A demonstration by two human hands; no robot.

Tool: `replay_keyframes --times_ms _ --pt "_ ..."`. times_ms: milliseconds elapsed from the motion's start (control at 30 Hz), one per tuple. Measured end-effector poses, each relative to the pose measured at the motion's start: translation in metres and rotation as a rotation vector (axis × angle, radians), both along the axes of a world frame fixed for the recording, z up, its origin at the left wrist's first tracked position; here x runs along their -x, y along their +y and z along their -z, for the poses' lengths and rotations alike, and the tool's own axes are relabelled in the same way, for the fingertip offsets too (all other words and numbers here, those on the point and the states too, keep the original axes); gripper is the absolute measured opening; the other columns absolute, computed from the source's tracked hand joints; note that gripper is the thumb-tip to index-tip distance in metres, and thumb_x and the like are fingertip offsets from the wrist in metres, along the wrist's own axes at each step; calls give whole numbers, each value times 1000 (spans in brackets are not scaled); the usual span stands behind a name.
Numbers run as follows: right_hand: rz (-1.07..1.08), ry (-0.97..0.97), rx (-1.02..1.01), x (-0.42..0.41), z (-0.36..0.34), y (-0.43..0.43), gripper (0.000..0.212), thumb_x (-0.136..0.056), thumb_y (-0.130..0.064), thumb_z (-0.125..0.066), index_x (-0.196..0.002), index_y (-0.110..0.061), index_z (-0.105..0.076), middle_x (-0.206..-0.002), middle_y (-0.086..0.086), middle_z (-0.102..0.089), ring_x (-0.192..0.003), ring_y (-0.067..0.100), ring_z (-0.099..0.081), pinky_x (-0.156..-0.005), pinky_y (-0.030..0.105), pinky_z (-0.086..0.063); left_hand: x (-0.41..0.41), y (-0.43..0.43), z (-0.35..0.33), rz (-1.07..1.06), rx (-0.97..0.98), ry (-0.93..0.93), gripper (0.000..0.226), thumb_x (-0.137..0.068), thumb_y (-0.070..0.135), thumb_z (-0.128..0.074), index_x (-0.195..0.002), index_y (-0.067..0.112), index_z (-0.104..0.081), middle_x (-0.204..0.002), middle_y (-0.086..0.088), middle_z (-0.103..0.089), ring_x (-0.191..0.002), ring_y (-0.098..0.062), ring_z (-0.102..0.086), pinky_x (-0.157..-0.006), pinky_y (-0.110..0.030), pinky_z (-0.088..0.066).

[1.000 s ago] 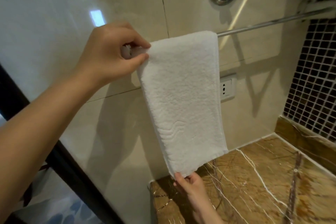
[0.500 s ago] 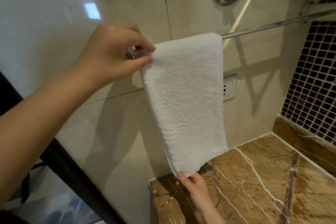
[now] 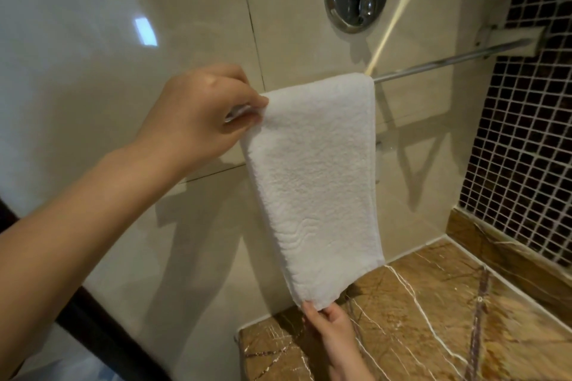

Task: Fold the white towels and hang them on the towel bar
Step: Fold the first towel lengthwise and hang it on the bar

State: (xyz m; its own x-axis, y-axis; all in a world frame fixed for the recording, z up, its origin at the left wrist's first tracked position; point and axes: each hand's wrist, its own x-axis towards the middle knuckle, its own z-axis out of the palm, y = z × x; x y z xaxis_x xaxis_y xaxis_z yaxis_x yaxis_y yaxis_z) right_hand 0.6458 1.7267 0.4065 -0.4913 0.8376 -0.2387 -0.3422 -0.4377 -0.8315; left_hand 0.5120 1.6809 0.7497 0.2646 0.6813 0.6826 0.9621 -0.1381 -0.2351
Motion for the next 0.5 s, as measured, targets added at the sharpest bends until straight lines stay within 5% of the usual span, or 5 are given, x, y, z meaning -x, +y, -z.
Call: replay_keyframes --times_ms 333,500 --pt "12 11 26 -24 -2 26 14 -81 5 -66 -93 -2 -70 -83 11 -75 -71 17 -67 -63 23 -54 -21 33 -2 38 7 19 14 -79 4 -73 -93 5 -75 -81 -12 -66 -71 -33 -62 -60 -41 -50" --pt "46 27 13 -39 -1 41 15 -81 8 -65 -87 -4 -70 -76 5 -75 -62 7 -68 -55 16 -52 -31 51 0 45 -8 11 15 -80 6 -73 -94 7 -75 -81 -11 -65 -72 -32 -62 -61 -41 -50"
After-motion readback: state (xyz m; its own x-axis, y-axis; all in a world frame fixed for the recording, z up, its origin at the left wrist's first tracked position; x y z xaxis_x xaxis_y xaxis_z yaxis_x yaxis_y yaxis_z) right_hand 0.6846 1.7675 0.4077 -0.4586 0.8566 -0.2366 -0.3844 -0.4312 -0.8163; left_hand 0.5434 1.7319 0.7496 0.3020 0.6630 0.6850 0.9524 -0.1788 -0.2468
